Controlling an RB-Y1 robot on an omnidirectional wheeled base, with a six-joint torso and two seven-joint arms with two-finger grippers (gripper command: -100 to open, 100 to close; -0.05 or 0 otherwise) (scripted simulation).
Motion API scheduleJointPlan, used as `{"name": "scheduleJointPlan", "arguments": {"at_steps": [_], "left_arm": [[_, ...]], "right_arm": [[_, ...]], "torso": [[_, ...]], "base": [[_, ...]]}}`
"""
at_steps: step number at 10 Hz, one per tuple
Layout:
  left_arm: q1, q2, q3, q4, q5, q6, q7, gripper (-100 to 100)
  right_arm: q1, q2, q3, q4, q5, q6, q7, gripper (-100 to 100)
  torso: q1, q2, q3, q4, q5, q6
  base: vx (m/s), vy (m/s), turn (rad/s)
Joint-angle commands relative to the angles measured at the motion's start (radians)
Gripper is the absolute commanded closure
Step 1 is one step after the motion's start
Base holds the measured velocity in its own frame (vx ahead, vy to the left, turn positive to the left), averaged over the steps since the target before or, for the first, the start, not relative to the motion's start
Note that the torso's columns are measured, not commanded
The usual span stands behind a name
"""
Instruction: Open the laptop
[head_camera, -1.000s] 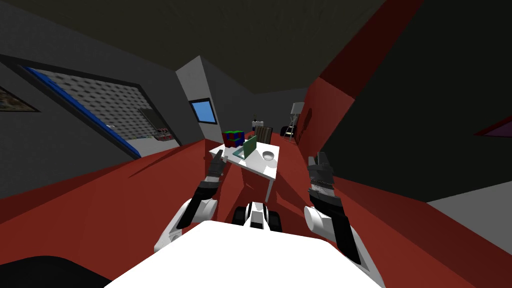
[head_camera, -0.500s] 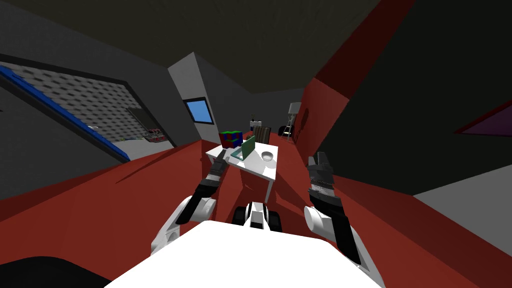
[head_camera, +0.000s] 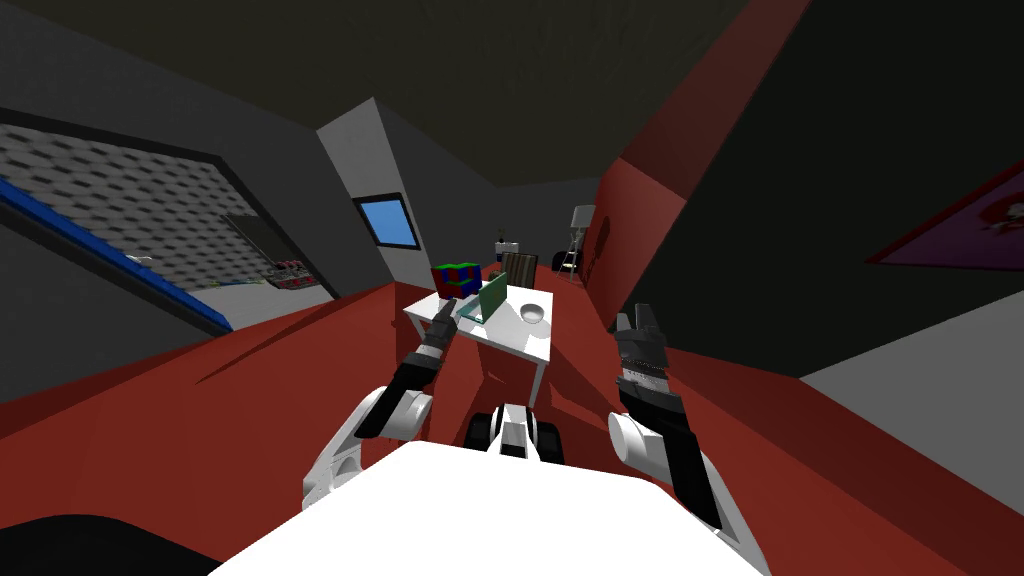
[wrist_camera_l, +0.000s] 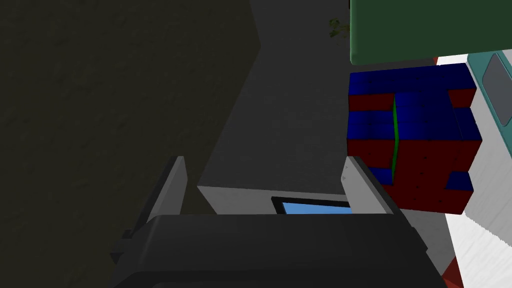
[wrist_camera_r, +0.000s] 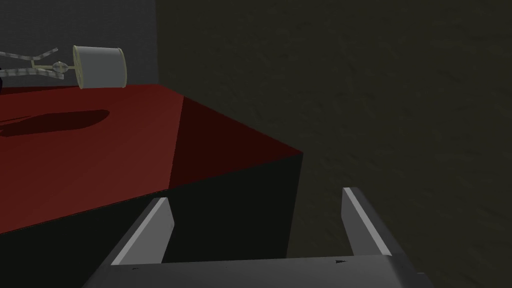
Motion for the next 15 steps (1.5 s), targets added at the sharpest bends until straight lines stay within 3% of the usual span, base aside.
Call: {"name": "scheduleJointPlan", "arguments": {"at_steps": [1,15], "left_arm": [[-0.01,0.01,-0.003,-0.012,-0.002,0.056,0.003,-100],[-0.082,0.078,-0.032,-0.078,-0.015,0.406,0.02,-100]], "right_arm": [[0.0,0.0,0.0,0.0,0.0,0.0,0.0,0],[0.0,0.0,0.0,0.0,0.0,0.0,0.0,0]], "torso": [[0.0,0.0,0.0,0.0,0.0,0.0],[0.0,0.0,0.0,0.0,0.0,0.0]], "base": [[0.023,0.016,-0.043],[0.028,0.023,-0.071]]}}
